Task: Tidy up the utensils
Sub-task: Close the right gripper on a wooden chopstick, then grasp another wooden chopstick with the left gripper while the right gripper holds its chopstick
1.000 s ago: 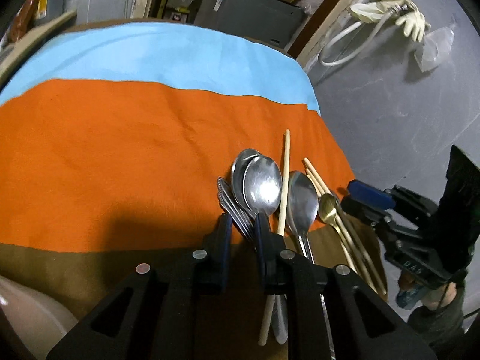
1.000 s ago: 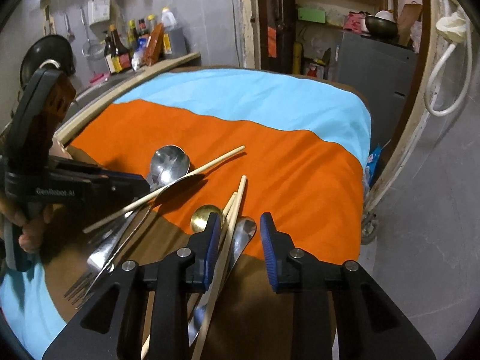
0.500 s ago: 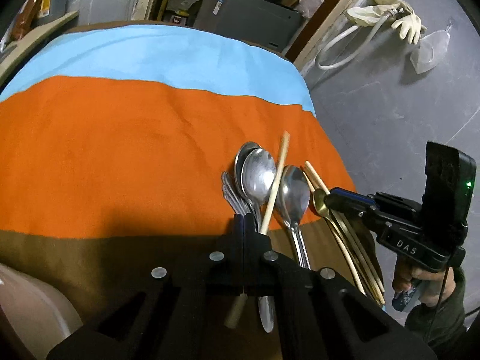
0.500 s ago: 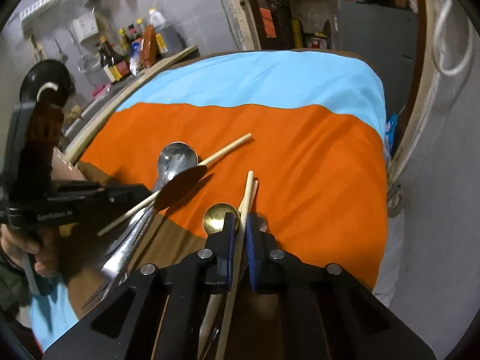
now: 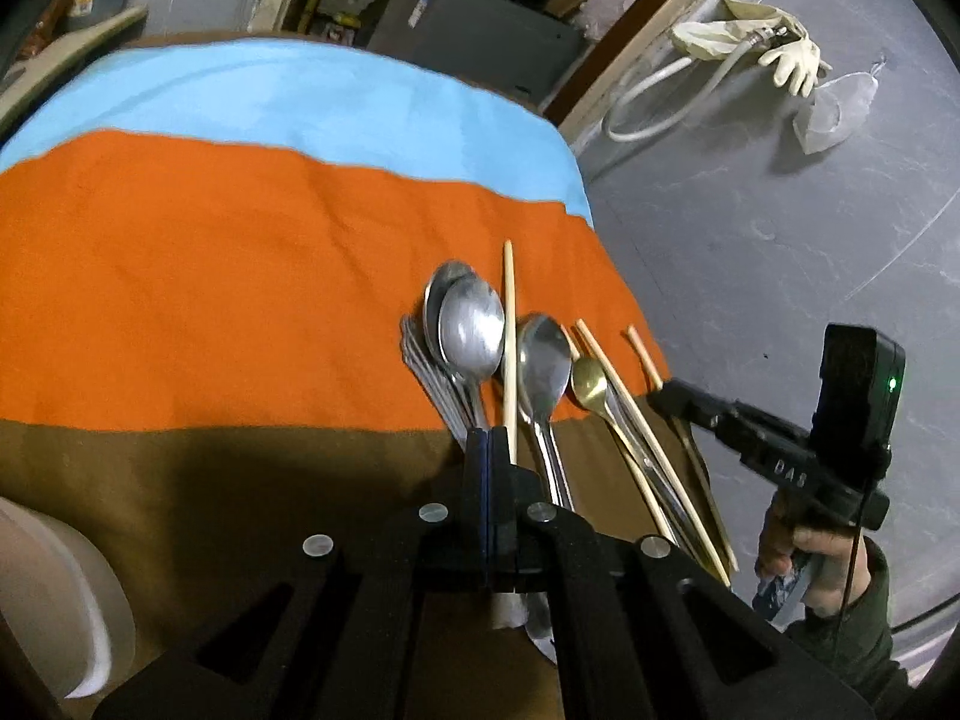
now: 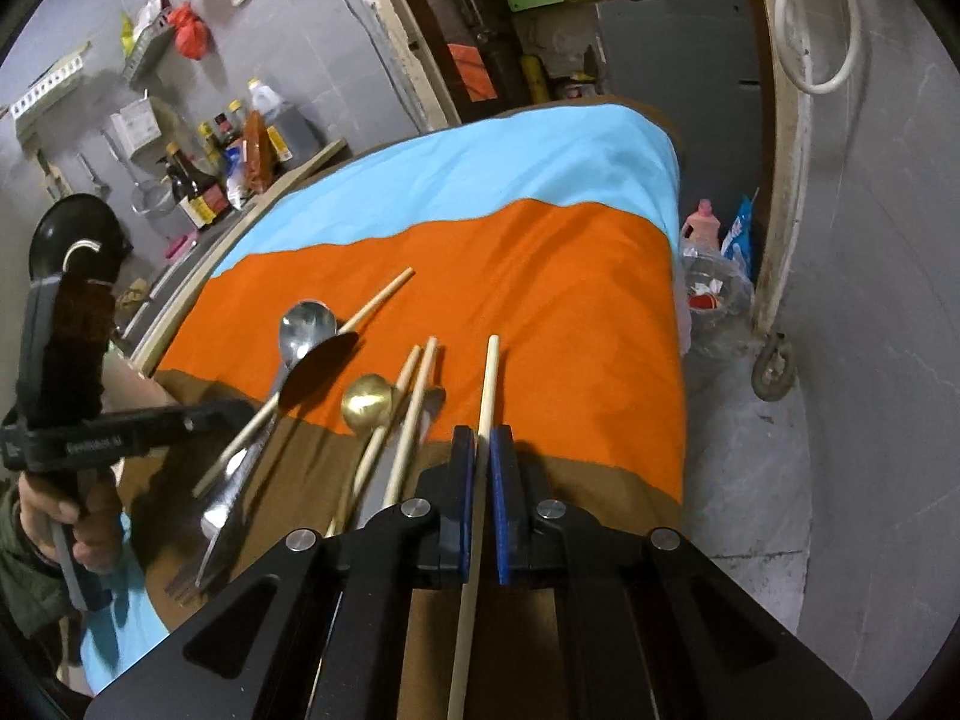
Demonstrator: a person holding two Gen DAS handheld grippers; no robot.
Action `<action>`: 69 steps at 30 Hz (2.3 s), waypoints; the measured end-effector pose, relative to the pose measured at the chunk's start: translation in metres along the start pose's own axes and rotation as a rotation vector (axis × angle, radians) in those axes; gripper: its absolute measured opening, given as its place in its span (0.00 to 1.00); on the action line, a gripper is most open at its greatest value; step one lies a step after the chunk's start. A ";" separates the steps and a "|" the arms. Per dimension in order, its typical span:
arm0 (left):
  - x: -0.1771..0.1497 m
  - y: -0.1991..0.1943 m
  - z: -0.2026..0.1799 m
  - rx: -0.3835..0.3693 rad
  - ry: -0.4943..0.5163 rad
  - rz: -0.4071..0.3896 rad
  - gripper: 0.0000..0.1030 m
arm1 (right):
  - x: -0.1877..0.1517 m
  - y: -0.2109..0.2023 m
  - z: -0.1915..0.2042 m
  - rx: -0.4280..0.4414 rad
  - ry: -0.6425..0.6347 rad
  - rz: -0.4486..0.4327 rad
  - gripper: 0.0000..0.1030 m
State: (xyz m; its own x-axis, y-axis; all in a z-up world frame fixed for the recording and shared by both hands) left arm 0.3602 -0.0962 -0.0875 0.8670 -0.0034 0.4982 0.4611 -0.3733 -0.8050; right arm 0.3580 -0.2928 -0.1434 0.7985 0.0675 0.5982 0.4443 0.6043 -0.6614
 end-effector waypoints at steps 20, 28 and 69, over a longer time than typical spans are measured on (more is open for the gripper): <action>0.008 0.034 -0.030 0.107 0.263 0.058 0.00 | -0.002 0.006 0.000 0.020 -0.025 0.020 0.04; 0.021 0.059 -0.029 0.156 0.313 0.150 0.00 | -0.003 0.012 0.006 -0.027 -0.086 0.084 0.04; 0.059 0.113 -0.065 0.151 0.527 0.109 0.03 | -0.010 0.003 0.002 0.007 -0.034 0.045 0.03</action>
State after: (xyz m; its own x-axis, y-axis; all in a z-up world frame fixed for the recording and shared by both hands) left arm 0.4509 -0.1988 -0.1282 0.7176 -0.5121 0.4720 0.4298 -0.2076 -0.8787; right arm 0.3509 -0.2897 -0.1506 0.8033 0.1210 0.5831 0.4059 0.6053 -0.6847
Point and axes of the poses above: each gripper's, at about its wrist camera, not at the fingertips, and y roughly the way its jaws point, z to its left, x to its top, the point moved 8 cm from there along y, roughly the way its jaws point, and after that the axes turned 11 degrees about x, right-handed, at the moved point
